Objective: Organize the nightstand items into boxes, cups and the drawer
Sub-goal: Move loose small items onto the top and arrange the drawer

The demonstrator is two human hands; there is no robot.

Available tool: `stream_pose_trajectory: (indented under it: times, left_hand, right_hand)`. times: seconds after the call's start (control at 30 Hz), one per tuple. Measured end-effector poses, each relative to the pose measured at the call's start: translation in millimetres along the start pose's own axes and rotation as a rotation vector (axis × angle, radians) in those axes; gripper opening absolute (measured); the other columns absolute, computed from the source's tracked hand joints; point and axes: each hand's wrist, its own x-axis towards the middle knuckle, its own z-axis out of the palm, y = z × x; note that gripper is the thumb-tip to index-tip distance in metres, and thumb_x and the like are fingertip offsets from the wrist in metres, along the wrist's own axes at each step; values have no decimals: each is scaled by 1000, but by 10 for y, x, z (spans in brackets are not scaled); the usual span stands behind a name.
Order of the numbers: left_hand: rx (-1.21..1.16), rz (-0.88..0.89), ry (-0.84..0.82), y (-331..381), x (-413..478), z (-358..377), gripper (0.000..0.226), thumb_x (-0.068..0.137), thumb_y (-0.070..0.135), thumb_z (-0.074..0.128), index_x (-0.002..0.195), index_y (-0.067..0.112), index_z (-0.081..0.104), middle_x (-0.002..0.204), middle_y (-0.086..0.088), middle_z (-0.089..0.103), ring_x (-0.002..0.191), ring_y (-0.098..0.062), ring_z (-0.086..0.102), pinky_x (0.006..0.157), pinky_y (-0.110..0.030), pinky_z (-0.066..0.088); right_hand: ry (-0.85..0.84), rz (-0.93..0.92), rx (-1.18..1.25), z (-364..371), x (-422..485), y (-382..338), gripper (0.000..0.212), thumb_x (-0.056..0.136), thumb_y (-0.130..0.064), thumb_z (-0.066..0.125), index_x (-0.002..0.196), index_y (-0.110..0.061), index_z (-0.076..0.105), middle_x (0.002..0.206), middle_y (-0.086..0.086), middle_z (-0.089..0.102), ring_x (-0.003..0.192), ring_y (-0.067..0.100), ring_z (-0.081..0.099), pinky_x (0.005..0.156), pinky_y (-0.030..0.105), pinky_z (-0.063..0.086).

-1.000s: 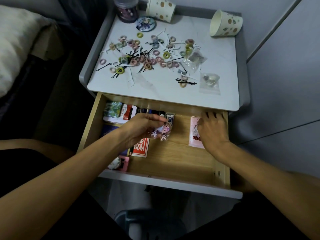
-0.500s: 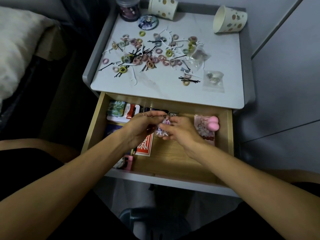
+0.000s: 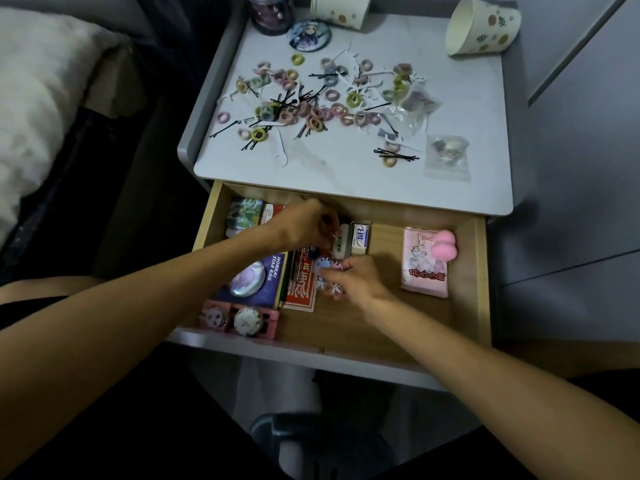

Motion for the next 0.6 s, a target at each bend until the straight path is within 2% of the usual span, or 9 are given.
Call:
stream_pose_trajectory:
  times: [0.1, 0.2, 0.27, 0.33, 0.4, 0.6]
  left_hand:
    - [130, 52, -11, 0, 96, 74, 29, 79, 10, 79, 107, 12, 70, 104, -5, 73, 97, -18, 66, 88, -33, 52]
    - [175, 67, -35, -6, 143, 123, 24, 80, 12, 78, 103, 13, 70, 102, -4, 72, 91, -15, 62, 80, -29, 49]
    - [196, 81, -37, -3, 161, 141, 20, 80, 13, 78, 98, 15, 71, 100, -3, 71, 89, -15, 61, 80, -30, 50]
    - [211, 84, -48, -6, 169, 157, 18, 81, 13, 78, 96, 17, 70, 99, -3, 71, 89, -16, 62, 81, -31, 50]
    - [218, 67, -59, -14, 164, 163, 19, 81, 12, 77, 98, 17, 69, 101, -3, 71, 90, -16, 62, 81, -30, 50]
    - [198, 60, -73, 22, 140, 177, 22, 82, 14, 77, 104, 16, 70, 100, 2, 69, 88, -11, 59, 77, -26, 45]
  right_hand:
    - [46, 20, -52, 6, 63, 0, 20, 88, -17, 71, 85, -8, 55, 82, 7, 67, 58, 15, 60, 53, 24, 49]
    - [83, 9, -132, -7, 112, 9, 25, 87, -20, 73, 75, -13, 52, 75, 4, 65, 58, 16, 59, 55, 27, 50]
    - [115, -3, -232, -16, 131, 29, 28, 86, -21, 74, 71, -15, 51, 69, 0, 61, 55, 11, 56, 49, 18, 47]
    - [151, -28, -323, -33, 133, 39, 32, 87, -24, 74, 67, -15, 51, 61, -2, 53, 49, 7, 48, 39, 8, 34]
    - [154, -48, -358, -50, 143, 51, 29, 87, -28, 73, 69, -12, 55, 57, -2, 51, 47, 7, 45, 36, 9, 31]
    - [69, -35, -397, -53, 151, 109, 13, 89, -19, 71, 83, -9, 66, 77, 5, 65, 63, 12, 57, 66, 29, 50]
